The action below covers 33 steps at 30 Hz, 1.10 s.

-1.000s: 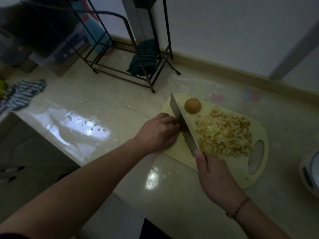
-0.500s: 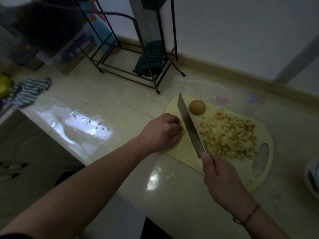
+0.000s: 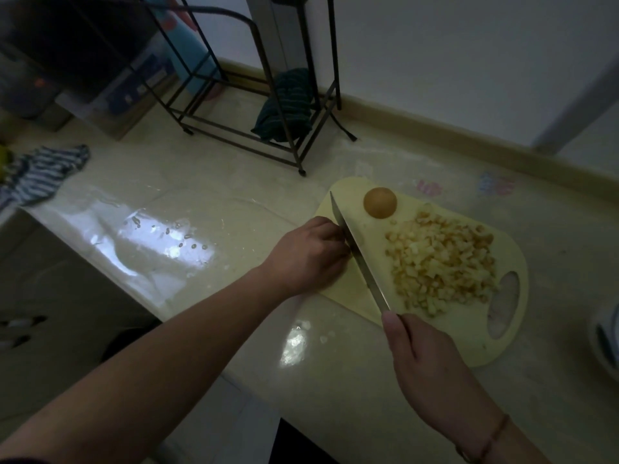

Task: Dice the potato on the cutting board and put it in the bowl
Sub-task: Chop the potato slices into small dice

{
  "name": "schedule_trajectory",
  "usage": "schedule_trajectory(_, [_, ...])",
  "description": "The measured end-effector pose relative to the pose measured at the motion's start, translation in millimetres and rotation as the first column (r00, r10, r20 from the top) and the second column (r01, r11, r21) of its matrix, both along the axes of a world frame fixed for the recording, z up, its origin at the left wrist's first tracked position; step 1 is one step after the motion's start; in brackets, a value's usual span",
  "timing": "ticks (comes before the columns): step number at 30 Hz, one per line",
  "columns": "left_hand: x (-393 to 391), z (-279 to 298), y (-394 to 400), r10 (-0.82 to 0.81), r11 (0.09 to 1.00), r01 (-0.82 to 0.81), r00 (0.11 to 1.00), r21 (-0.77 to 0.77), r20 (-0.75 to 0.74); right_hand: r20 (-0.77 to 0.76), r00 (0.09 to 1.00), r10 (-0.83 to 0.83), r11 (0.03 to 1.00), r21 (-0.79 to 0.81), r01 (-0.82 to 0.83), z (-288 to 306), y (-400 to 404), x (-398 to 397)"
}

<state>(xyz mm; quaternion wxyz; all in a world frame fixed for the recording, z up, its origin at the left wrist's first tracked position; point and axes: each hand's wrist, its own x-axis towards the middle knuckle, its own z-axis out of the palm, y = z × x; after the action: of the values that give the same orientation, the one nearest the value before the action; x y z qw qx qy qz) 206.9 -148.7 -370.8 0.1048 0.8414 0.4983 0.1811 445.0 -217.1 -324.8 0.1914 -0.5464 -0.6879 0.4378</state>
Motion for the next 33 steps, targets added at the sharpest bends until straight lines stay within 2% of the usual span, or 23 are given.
schedule_trajectory(9, [-1,0,2,-0.034,0.999,0.033,0.998,0.024,0.062,0.063,0.997,0.041,0.998,-0.039,-0.039,0,3,-7])
schedule_trajectory(23, [-4,-4,-1,-0.036,0.997,0.034,0.999,0.072,0.039,0.018,1.0,0.004,0.999,-0.046,-0.003,-8,25,-17])
schedule_trajectory(30, [-4,-6,-3,-0.036,0.998,0.033,0.997,0.05,0.066,-0.113,0.986,-0.122,0.941,-0.328,0.079,-11,34,-2])
schedule_trajectory(33, [-3,-4,-3,-0.034,0.999,0.03,0.994,0.037,0.102,-0.14,0.976,-0.166,0.916,-0.389,0.1,-14,27,-4])
